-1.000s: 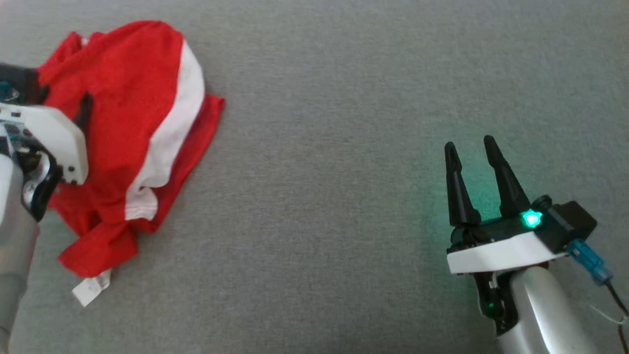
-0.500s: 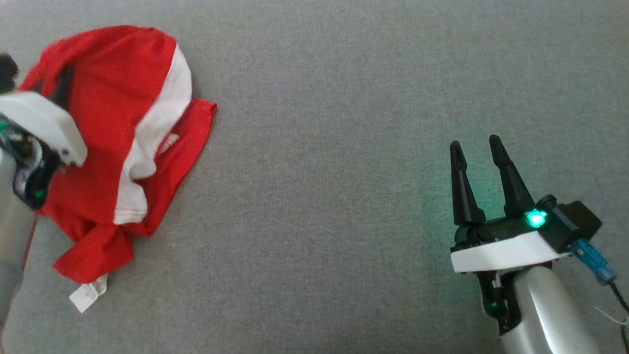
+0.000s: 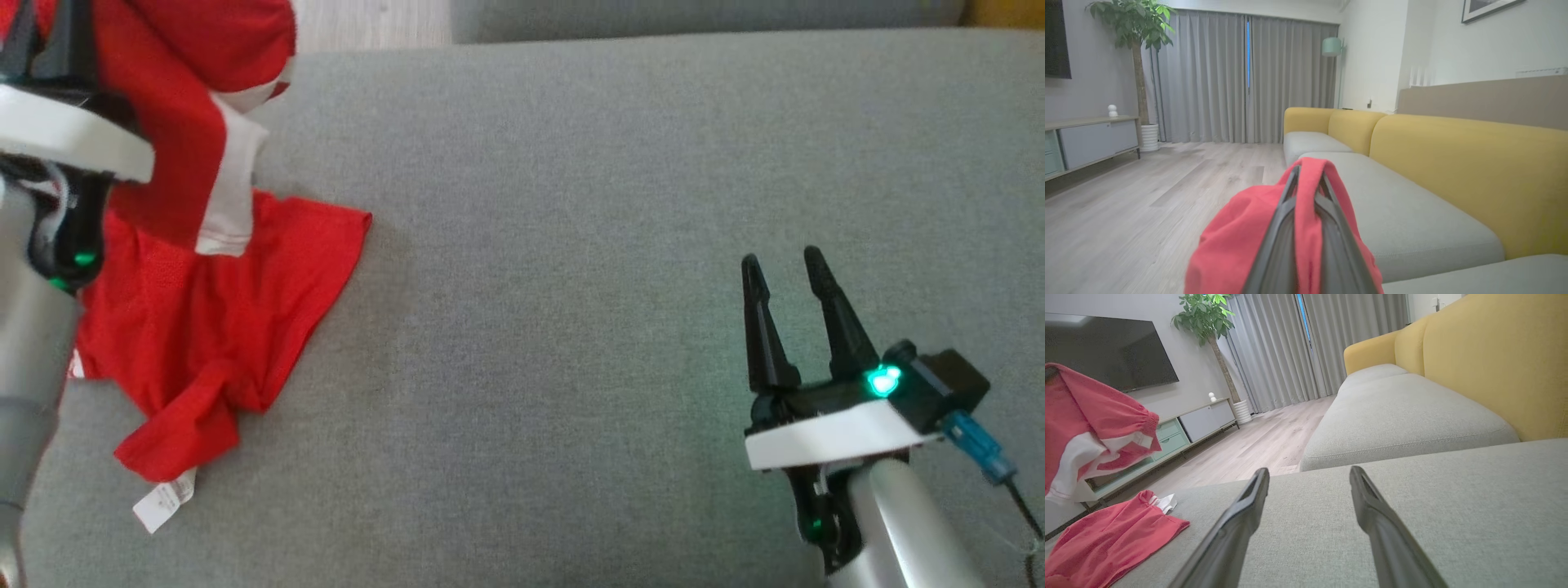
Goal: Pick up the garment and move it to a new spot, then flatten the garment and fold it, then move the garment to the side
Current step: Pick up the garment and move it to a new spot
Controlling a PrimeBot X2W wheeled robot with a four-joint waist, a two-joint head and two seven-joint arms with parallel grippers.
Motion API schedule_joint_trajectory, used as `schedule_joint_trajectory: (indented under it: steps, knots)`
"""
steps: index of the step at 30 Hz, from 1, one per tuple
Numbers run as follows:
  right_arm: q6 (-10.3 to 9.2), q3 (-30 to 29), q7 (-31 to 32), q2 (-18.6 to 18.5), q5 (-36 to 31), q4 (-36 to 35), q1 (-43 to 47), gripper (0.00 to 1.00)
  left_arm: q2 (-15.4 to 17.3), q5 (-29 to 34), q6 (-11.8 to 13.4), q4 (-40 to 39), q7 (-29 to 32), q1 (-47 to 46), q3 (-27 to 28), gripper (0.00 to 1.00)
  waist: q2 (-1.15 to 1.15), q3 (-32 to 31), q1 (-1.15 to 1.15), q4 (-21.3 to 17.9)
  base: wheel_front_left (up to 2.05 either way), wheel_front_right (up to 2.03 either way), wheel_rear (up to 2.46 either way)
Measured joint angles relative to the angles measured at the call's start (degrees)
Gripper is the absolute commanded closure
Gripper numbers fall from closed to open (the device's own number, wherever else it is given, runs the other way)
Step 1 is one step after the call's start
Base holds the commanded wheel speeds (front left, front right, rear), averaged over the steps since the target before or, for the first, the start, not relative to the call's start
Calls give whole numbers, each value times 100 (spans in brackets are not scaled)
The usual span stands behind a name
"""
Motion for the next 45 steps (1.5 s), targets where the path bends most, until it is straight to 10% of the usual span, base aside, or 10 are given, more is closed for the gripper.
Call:
schedule_joint_trajectory:
  steps: [9, 26, 27, 28, 35, 45]
  knots:
    - [0, 65, 0, 1, 67, 37, 110, 0, -199, 0, 175, -835, 188, 167, -226, 100, 0, -184, 0, -132, 0, 0, 0]
    - [0, 126, -1, 1, 413, -172, -152, 0, -1616, 79, 371, -1287, 597, 474, -1348, 100, 0, -57, 1, -1428, 0, 0, 0]
    - [0, 111, -1, -1, 419, -191, -157, 0, -1703, 115, 376, -1180, 595, 456, -1378, 38, 0, -31, 1, -1512, 0, 0, 0]
    - [0, 108, -1, 0, 420, -201, -154, 0, -1780, 125, 379, -1060, 592, 447, -1412, 0, 0, -4, 1, -1591, 0, 0, 0]
    - [0, -15, -1, 0, 466, -269, -151, 0, -1889, 210, 415, -394, 119, 452, -1466, 0, 0, 150, 2, -1746, 0, 0, 0]
    - [0, -303, -16, 1, 135, -293, -30, 0, -1235, 468, 591, -494, -485, 1397, -688, 0, 0, -27, 1, -1032, 0, 0, 0]
